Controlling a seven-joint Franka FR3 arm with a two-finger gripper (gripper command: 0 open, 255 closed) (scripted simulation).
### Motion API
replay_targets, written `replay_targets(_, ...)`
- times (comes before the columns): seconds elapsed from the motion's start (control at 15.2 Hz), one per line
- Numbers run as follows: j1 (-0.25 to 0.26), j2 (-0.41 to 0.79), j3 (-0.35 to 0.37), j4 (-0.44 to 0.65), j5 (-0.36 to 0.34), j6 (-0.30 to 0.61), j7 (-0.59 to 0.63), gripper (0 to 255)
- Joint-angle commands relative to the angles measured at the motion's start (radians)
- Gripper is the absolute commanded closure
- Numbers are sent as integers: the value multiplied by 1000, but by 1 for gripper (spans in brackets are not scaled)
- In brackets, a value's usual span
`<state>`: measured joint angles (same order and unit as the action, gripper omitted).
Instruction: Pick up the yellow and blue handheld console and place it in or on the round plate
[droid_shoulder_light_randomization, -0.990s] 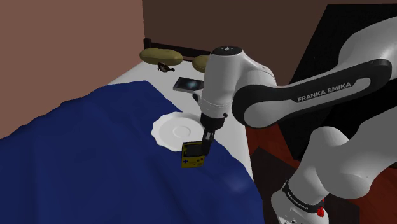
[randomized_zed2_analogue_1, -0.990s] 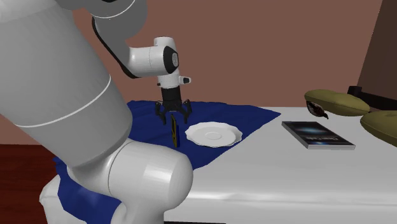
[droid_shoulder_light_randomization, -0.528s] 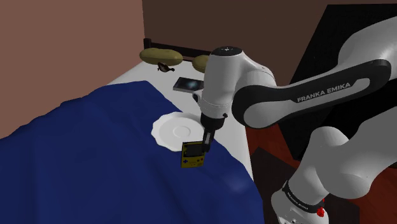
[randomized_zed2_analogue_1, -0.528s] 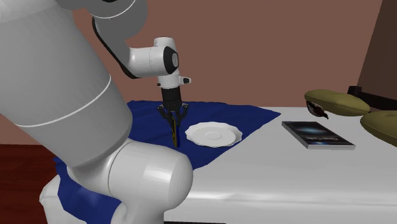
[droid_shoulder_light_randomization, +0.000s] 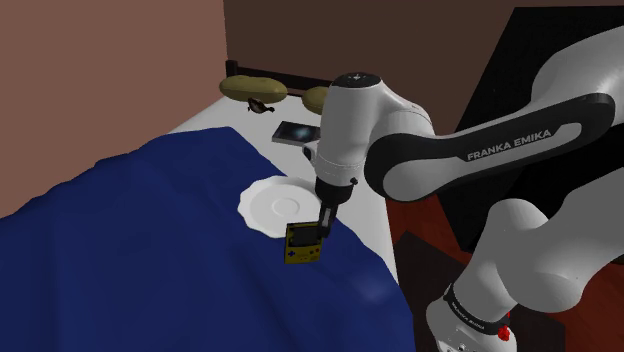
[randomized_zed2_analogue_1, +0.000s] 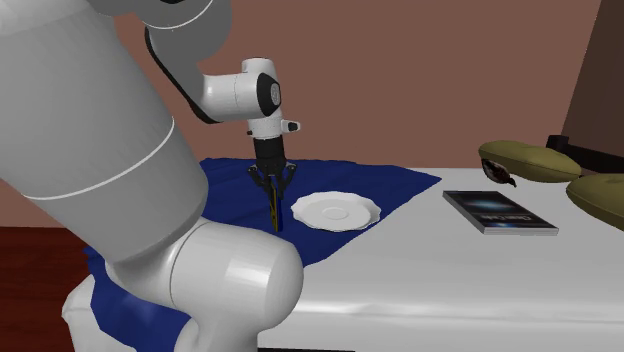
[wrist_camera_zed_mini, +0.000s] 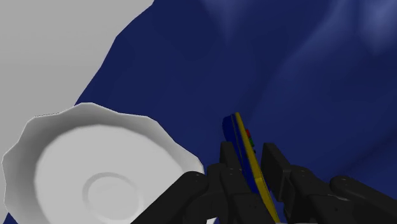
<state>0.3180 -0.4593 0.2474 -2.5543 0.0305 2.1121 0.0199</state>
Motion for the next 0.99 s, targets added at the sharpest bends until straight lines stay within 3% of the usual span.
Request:
replay_targets(0.0, 0, -6, -1, 9, 1, -15, -1, 255)
replay_targets(0.92, 0, -58, -20, 159, 0, -217, -19, 255)
